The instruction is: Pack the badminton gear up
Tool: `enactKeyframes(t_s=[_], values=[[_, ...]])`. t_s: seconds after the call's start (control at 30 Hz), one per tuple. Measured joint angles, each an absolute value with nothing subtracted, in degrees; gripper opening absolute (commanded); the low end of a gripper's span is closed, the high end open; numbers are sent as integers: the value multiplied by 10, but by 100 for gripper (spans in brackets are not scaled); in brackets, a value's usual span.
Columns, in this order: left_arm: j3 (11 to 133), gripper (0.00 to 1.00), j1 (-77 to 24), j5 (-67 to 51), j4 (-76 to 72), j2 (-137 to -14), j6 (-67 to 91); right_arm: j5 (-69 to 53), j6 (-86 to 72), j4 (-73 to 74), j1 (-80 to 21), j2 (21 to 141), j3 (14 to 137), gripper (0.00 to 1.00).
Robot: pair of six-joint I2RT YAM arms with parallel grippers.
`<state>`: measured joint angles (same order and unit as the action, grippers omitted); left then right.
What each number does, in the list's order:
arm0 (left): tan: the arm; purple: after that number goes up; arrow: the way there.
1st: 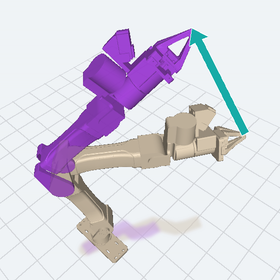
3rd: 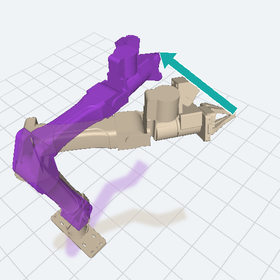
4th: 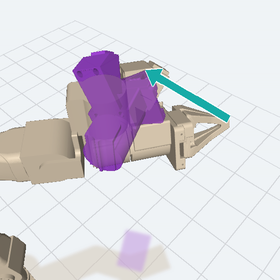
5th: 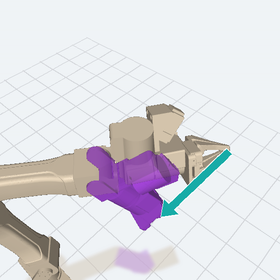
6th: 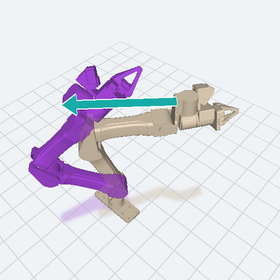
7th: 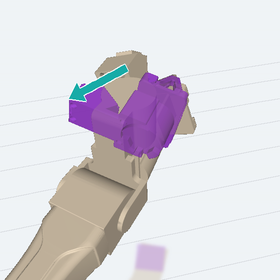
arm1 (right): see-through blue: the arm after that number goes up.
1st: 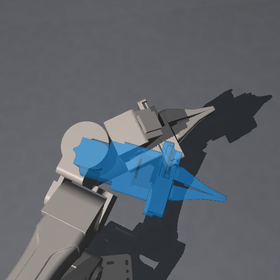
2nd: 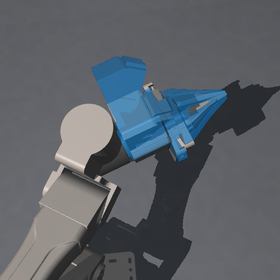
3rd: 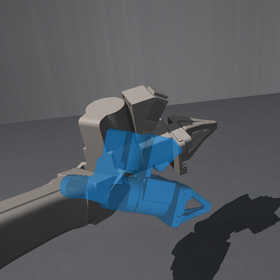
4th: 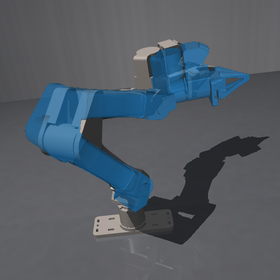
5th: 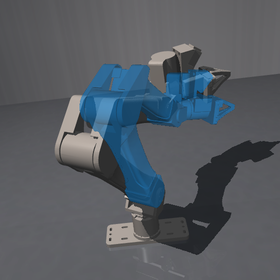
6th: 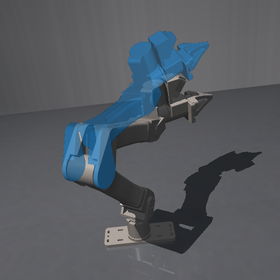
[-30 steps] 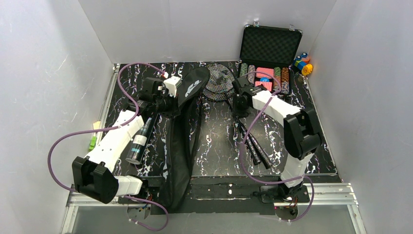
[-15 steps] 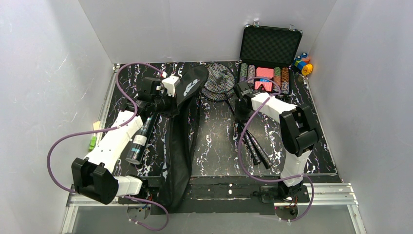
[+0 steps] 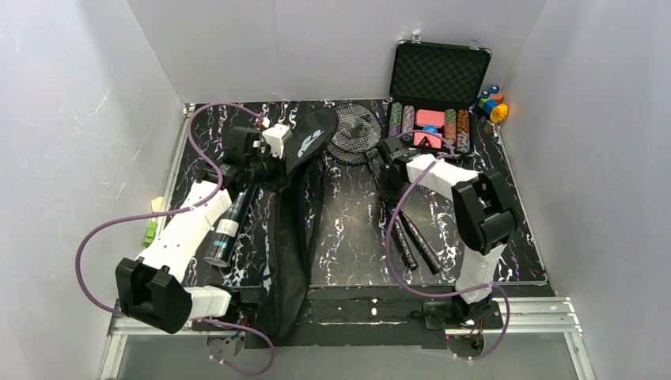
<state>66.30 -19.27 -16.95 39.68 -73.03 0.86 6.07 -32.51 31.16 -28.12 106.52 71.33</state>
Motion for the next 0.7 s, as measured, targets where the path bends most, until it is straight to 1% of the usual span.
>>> enactKeyframes(t_s=[0.17,0.33,0.57,0.67,0.7], values=[[661,0,-192,-170,396,-728,9,60,-331,312,-312,1079,721,35],[661,0,-192,-170,394,-725,9,64,-328,318,-334,1122,781,35],[661,0,-192,-170,394,-723,9,74,-314,337,-320,1184,873,34],[661,0,-192,-170,394,-723,9,75,-312,342,-315,1203,901,30],[661,0,-192,-170,394,-723,9,76,-311,343,-313,1208,909,23]])
